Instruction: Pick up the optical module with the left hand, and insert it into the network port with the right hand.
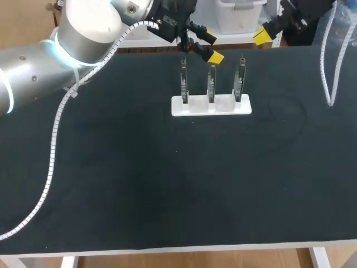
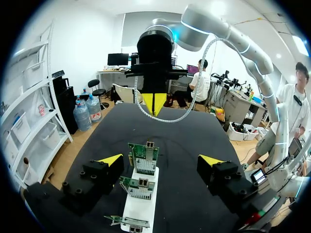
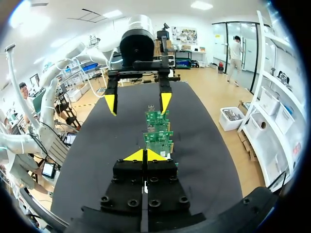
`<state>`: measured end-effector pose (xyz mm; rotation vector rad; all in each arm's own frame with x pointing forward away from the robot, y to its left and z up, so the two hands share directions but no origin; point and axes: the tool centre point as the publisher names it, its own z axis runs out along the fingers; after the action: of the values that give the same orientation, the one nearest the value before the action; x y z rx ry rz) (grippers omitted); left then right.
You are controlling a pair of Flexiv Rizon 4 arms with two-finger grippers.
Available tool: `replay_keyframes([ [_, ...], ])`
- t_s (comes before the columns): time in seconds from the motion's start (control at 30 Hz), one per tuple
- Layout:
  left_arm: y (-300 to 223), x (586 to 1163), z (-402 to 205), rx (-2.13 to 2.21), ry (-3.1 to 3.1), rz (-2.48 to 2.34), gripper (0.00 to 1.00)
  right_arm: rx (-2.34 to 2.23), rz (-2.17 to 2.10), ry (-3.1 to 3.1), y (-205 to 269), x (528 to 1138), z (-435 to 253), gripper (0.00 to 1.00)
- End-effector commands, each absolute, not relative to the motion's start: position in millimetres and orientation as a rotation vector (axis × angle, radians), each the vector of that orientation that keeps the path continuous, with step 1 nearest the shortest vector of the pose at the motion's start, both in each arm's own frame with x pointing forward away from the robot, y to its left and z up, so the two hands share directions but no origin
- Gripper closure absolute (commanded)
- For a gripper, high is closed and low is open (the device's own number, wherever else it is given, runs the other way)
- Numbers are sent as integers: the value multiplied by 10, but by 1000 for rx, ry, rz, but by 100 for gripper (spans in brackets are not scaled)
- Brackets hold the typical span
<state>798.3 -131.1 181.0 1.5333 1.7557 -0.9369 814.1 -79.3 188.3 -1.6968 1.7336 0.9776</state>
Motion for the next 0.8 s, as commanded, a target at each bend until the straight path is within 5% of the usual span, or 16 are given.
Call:
replay_keyframes([
  [0.03,-1307,7958,1812,1529,1758,-931,0,-1674,957,1726,-853,8003,1878,100],
  [0.57,-1307,7958,1812,1529,1758,-931,0,-1699,988,1677,-892,7973,1898,100],
  [0.6,-1307,7958,1812,1529,1758,-931,0,-1683,997,1696,-892,7969,1901,69],
  [0.63,-1307,7958,1812,1529,1758,-931,0,-1683,997,1696,-892,7969,1901,0],
  [0.8,-1307,7958,1812,1529,1758,-931,0,-1683,997,1696,-892,7969,1901,0],
])
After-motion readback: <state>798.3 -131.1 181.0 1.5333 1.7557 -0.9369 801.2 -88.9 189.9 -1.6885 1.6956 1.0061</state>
